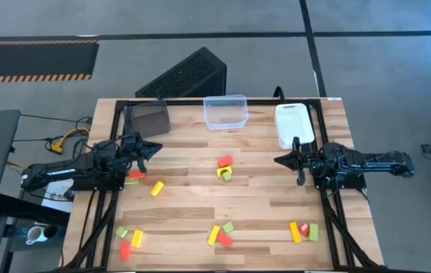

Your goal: Sort & place blocks by color

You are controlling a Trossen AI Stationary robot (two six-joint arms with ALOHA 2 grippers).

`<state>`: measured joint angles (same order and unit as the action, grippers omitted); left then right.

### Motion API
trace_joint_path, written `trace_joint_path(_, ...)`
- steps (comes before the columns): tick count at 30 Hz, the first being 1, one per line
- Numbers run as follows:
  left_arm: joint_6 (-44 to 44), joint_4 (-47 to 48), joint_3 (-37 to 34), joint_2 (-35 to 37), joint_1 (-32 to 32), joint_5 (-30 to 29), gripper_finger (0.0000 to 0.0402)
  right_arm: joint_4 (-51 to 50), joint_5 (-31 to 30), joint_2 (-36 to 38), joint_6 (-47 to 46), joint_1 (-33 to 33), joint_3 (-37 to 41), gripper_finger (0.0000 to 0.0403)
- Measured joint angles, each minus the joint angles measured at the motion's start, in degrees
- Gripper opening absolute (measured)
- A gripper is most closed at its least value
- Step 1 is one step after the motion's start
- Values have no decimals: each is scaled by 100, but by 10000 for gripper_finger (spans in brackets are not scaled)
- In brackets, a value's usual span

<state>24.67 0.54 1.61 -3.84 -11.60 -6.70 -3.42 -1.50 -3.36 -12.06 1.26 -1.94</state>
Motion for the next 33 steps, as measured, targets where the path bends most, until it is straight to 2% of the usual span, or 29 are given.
trace_joint_path(21,45,1,1,0,-1,2,0,0,0,-2,0,0,-2,9)
trace_joint_path(23,532,-10,0,-1,0,33,0,-2,0,-2,-1,0,-2,9)
trace_joint_path(29,2980,-7,0,0,2,192,0,-1,0,-2,5,40,-1,9)
trace_joint_path(33,3703,3,0,0,1,119,0,11,-4,0,7,39,0,9)
